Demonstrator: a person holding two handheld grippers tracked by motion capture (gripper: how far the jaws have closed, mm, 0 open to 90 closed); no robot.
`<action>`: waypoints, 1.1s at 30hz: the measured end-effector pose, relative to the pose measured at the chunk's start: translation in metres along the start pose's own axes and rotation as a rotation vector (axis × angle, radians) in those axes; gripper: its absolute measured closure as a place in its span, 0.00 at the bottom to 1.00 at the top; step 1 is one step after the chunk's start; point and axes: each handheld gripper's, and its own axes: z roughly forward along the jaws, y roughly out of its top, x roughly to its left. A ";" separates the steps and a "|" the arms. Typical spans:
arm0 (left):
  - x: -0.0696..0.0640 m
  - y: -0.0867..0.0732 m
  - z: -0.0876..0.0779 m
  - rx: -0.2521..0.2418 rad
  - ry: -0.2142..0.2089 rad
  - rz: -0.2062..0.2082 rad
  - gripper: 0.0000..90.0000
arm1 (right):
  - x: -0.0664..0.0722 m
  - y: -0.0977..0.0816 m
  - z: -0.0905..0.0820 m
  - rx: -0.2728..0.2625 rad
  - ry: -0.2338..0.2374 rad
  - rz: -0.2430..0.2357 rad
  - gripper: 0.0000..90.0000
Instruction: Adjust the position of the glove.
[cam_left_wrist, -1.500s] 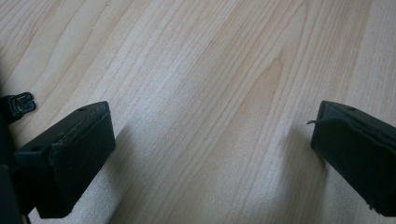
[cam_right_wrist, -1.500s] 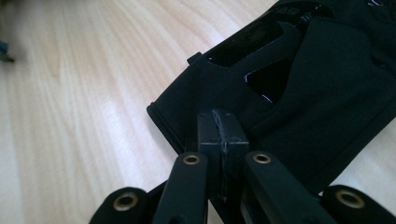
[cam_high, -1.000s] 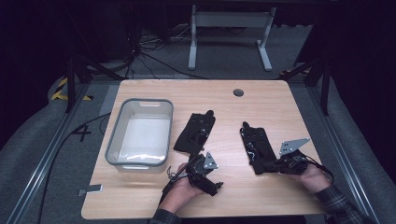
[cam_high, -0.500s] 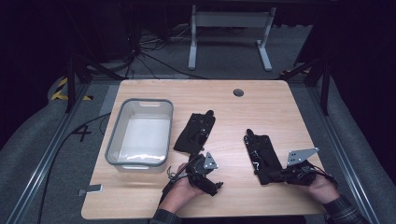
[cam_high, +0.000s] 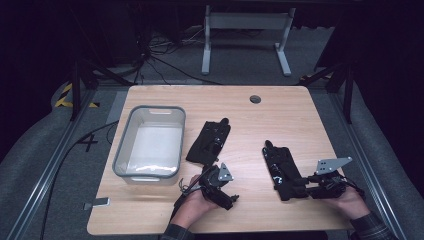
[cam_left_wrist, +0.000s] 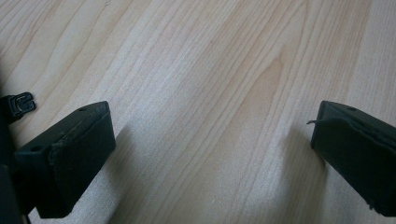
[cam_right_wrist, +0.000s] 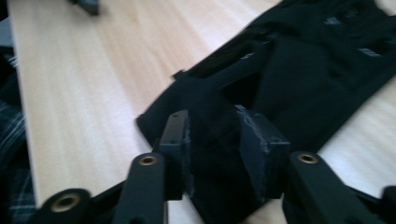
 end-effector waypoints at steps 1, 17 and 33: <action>0.000 0.000 0.000 0.000 0.000 0.000 0.00 | -0.002 0.000 -0.002 -0.008 -0.011 0.005 0.66; 0.000 0.001 0.000 0.009 0.005 -0.001 0.00 | -0.058 -0.024 -0.015 -0.067 -0.315 0.131 0.21; 0.007 0.012 -0.021 -0.012 0.064 -0.101 0.65 | -0.060 -0.031 -0.006 -0.078 -0.353 0.128 0.15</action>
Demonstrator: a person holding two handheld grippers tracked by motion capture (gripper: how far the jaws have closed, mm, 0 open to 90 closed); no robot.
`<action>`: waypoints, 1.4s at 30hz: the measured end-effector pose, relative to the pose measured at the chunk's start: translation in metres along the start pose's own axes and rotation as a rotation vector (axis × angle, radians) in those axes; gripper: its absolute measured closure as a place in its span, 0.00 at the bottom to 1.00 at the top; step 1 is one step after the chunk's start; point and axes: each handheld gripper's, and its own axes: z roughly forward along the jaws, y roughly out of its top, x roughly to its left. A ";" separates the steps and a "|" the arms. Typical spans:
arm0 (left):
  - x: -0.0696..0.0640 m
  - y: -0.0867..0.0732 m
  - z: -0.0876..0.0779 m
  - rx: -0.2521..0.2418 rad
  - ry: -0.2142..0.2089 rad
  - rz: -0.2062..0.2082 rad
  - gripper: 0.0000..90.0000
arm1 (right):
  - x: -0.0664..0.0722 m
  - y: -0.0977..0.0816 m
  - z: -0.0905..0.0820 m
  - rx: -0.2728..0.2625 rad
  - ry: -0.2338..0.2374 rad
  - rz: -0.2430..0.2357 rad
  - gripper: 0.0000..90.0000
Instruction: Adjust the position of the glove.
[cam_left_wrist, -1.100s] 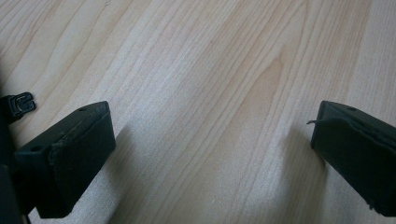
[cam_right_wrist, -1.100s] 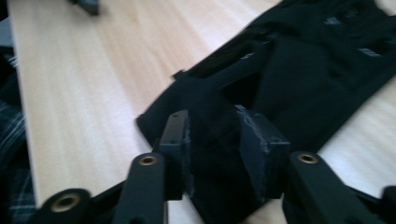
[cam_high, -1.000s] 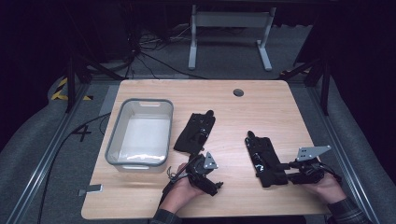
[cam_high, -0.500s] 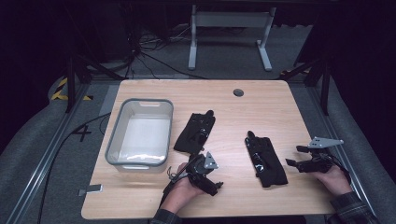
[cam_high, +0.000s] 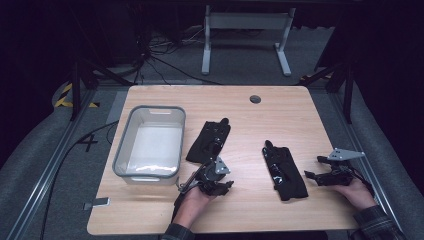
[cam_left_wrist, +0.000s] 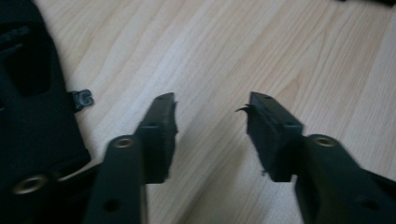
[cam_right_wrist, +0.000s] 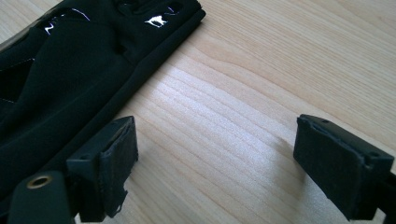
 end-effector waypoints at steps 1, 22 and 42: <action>0.001 0.001 -0.001 0.001 -0.002 -0.008 0.70 | 0.000 0.000 0.000 0.000 0.000 0.000 0.16; 0.045 0.050 0.007 0.027 0.128 -0.103 1.00 | 0.000 0.000 0.000 0.001 -0.002 0.000 0.15; 0.074 0.051 0.036 0.098 0.250 -0.187 1.00 | 0.000 0.000 0.000 0.003 0.004 -0.003 0.15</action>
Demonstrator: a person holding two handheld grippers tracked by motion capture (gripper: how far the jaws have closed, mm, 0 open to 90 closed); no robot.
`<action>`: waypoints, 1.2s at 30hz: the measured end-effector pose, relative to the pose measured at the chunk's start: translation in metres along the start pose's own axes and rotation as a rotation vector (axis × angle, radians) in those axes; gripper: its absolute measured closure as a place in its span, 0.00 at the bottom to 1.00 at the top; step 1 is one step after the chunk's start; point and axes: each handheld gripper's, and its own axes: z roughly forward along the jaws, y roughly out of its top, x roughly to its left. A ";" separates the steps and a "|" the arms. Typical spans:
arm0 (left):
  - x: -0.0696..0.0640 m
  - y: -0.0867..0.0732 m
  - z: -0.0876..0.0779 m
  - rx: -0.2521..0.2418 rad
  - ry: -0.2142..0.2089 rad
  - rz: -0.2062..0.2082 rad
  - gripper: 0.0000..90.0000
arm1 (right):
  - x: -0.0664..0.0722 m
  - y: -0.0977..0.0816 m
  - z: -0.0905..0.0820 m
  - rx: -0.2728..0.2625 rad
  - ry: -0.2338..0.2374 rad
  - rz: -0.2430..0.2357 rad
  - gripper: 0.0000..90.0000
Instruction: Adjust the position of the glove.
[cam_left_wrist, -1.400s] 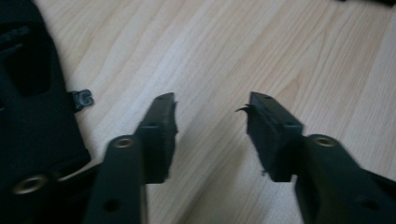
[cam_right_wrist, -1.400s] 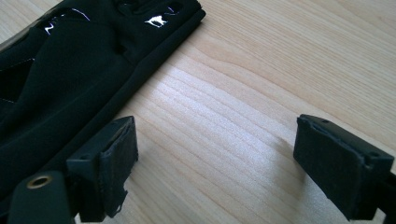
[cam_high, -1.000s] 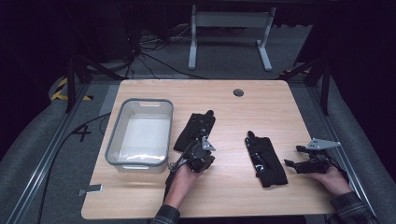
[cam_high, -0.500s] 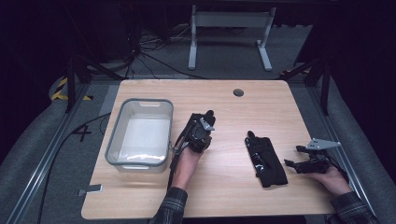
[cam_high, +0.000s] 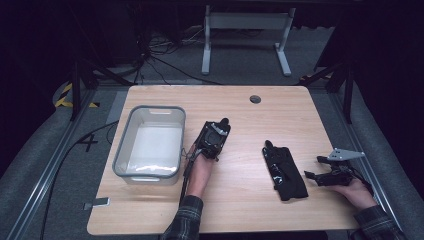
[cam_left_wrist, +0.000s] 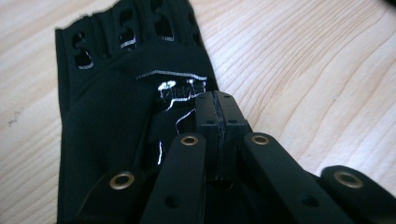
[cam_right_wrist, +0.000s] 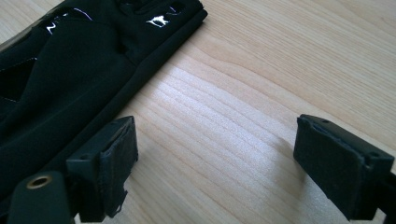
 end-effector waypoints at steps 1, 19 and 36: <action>0.000 -0.001 0.002 0.012 -0.002 -0.002 1.00 | 0.000 0.000 0.000 0.000 0.000 -0.001 0.15; -0.027 -0.003 0.002 0.003 -0.170 0.025 1.00 | 0.000 0.000 0.000 -0.001 0.003 -0.003 0.15; -0.074 0.000 0.000 0.016 -0.286 0.099 0.99 | 0.000 0.000 0.000 -0.001 0.003 -0.003 0.15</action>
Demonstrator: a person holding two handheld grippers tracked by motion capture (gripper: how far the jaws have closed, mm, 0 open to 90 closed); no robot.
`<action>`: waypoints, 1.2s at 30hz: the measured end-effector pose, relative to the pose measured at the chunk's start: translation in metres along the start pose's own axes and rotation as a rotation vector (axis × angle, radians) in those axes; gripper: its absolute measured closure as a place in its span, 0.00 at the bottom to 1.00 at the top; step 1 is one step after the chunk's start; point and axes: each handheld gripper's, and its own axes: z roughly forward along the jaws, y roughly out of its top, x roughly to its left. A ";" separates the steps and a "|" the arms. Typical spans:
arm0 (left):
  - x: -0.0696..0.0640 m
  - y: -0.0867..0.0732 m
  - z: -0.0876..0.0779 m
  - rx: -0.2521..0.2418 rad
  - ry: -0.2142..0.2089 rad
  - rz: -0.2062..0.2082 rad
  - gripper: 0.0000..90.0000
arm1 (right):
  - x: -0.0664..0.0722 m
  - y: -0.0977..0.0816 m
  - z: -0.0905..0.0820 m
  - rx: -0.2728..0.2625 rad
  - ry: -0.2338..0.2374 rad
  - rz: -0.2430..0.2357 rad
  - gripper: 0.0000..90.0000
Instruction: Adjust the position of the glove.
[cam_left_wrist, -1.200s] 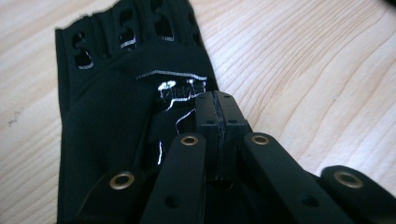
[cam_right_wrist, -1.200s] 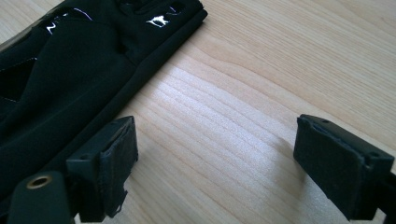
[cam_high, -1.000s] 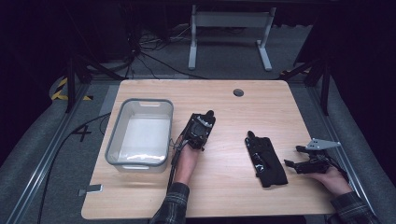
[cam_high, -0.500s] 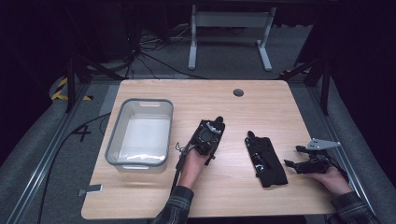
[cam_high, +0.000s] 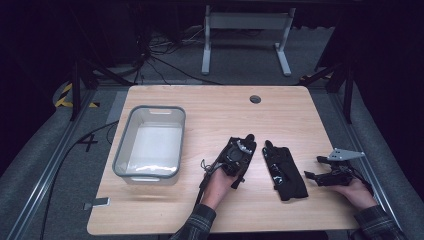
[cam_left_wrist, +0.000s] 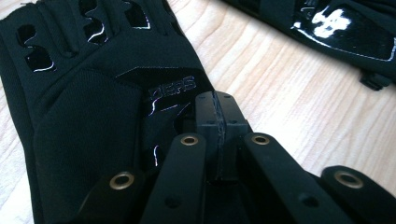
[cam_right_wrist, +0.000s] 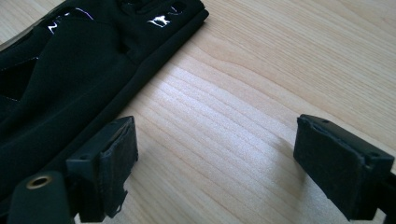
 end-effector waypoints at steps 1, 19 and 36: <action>0.000 0.000 0.000 0.000 0.000 0.000 0.98 | 0.000 0.000 0.000 0.000 0.000 0.000 0.15; 0.047 0.011 -0.023 -0.046 0.091 -0.061 0.99 | 0.000 0.000 0.000 0.000 0.000 0.000 0.15; 0.027 -0.007 -0.016 0.043 0.057 -0.033 1.00 | 0.000 0.000 0.000 0.000 0.000 0.000 0.15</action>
